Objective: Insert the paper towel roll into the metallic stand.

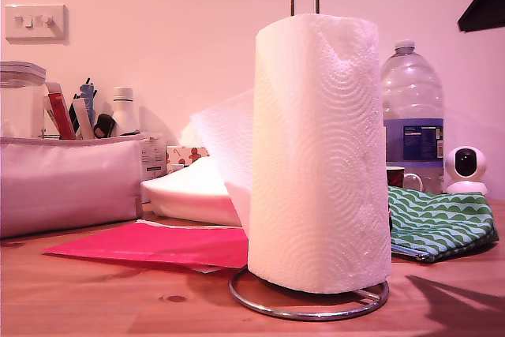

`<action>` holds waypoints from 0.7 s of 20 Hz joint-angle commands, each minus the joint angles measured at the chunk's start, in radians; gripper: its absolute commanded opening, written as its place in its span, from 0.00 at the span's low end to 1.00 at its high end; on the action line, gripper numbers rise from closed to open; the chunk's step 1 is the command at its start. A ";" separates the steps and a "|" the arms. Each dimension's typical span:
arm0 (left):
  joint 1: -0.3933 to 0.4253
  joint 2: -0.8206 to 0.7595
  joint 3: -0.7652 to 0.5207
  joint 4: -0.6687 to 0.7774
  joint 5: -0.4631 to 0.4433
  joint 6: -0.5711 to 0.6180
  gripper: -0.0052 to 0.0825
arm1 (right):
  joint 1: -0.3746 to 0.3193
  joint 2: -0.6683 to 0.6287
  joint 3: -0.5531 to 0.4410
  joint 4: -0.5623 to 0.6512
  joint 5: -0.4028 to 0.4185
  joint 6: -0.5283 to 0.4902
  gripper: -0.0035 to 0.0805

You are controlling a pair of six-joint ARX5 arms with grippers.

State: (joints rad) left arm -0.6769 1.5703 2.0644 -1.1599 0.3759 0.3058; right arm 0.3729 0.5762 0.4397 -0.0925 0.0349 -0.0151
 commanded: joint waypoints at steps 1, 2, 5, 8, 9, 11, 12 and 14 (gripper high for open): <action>0.011 -0.049 -0.106 0.058 0.013 0.003 0.08 | -0.001 -0.017 0.007 -0.013 0.004 -0.013 0.03; 0.013 -0.087 -0.175 0.110 0.013 -0.008 0.08 | -0.001 -0.028 0.007 -0.021 0.008 -0.013 0.03; 0.016 -0.213 -0.391 0.307 0.003 -0.061 0.08 | -0.001 -0.063 0.007 -0.027 0.028 -0.011 0.03; 0.016 -0.329 -0.593 0.492 -0.042 -0.103 0.08 | -0.001 -0.090 0.007 -0.026 0.027 -0.007 0.03; 0.016 -0.362 -0.656 0.544 -0.061 -0.119 0.08 | -0.001 -0.097 0.007 -0.027 0.027 -0.008 0.03; 0.022 -0.417 -0.776 0.639 -0.093 -0.149 0.08 | -0.001 -0.105 0.007 -0.032 0.027 -0.009 0.03; 0.030 -0.437 -0.829 0.676 -0.101 -0.159 0.08 | -0.001 -0.104 0.007 -0.032 0.027 -0.009 0.03; 0.055 -0.474 -0.929 0.745 -0.109 -0.172 0.08 | -0.003 -0.104 0.007 -0.032 0.029 -0.020 0.03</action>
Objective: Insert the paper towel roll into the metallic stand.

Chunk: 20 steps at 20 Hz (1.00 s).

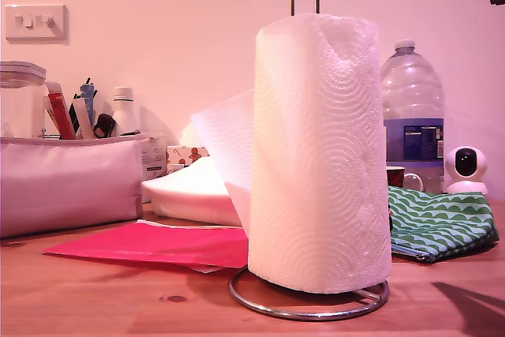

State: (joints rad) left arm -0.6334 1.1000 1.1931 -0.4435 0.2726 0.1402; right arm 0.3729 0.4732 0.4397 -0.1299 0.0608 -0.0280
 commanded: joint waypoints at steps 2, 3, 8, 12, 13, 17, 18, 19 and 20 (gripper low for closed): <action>0.046 -0.041 -0.145 0.090 -0.019 -0.010 0.08 | -0.014 -0.001 0.007 0.005 0.002 -0.019 0.03; 0.066 -0.061 -0.183 0.122 -0.019 -0.011 0.08 | -0.023 -0.001 0.006 0.005 0.002 -0.022 0.03; 0.206 -0.173 -0.350 0.184 -0.019 -0.036 0.08 | -0.075 -0.002 -0.009 -0.007 0.069 0.005 0.03; 0.291 -0.304 -0.500 0.207 -0.016 -0.064 0.08 | -0.105 -0.048 -0.026 -0.047 0.076 0.035 0.03; 0.303 -0.352 -0.545 0.226 -0.011 -0.077 0.08 | -0.105 -0.066 -0.034 -0.057 0.076 0.045 0.03; 0.310 -0.549 -0.702 0.270 -0.013 -0.156 0.08 | -0.104 -0.165 -0.085 -0.061 0.076 0.078 0.03; 0.310 -0.603 -0.733 0.269 -0.014 -0.178 0.08 | -0.097 -0.189 -0.090 -0.063 0.077 0.073 0.03; 0.310 -0.658 -0.761 0.265 -0.016 -0.195 0.08 | -0.091 -0.211 -0.092 -0.080 0.077 0.071 0.03; 0.308 -0.711 -0.783 0.258 -0.016 -0.201 0.08 | -0.085 -0.232 -0.092 -0.099 0.080 0.062 0.03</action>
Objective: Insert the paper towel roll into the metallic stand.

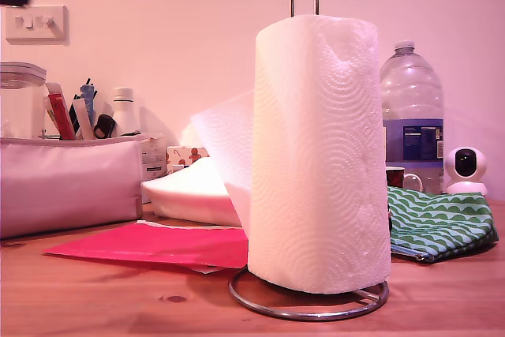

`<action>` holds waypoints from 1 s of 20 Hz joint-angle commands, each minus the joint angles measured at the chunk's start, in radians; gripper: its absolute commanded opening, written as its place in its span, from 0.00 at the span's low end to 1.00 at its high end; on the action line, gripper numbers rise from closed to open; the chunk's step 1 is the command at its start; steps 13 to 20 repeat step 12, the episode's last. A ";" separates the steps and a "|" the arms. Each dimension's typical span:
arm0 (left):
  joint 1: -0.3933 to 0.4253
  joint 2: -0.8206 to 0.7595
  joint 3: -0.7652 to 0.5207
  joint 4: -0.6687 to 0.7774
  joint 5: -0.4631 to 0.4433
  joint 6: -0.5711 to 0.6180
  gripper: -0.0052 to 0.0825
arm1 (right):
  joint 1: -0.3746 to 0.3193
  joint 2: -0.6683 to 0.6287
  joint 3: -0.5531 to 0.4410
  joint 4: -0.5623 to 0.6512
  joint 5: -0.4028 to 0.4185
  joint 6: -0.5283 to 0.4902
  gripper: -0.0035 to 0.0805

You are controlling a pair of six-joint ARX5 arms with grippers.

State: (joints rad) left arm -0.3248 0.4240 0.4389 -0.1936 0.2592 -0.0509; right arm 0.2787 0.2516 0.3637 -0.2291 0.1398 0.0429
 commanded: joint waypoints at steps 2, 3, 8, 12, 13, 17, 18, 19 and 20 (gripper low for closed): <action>-0.003 -0.127 -0.042 -0.034 -0.002 -0.013 0.08 | 0.019 -0.043 -0.013 -0.034 -0.010 0.037 0.03; -0.003 -0.158 -0.042 -0.050 0.000 -0.017 0.08 | 0.024 -0.060 -0.011 -0.061 -0.038 0.079 0.03; -0.003 -0.215 -0.040 -0.121 0.002 -0.031 0.08 | 0.024 -0.066 -0.011 -0.197 -0.052 0.089 0.03; -0.003 -0.215 -0.040 -0.193 0.002 -0.031 0.08 | 0.024 -0.066 -0.011 -0.317 -0.052 0.089 0.03; -0.003 -0.215 -0.040 -0.193 0.002 -0.031 0.08 | 0.024 -0.066 -0.011 -0.317 -0.052 0.089 0.03; -0.003 -0.215 -0.040 -0.193 0.002 -0.031 0.08 | 0.024 -0.066 -0.011 -0.317 -0.052 0.089 0.03; -0.003 -0.215 -0.040 -0.193 0.002 -0.031 0.08 | 0.024 -0.066 -0.011 -0.317 -0.052 0.089 0.03; -0.003 -0.215 -0.040 -0.193 0.002 -0.031 0.08 | 0.024 -0.066 -0.011 -0.317 -0.052 0.089 0.03; -0.003 -0.215 -0.040 -0.193 0.002 -0.031 0.08 | 0.024 -0.066 -0.011 -0.317 -0.052 0.089 0.03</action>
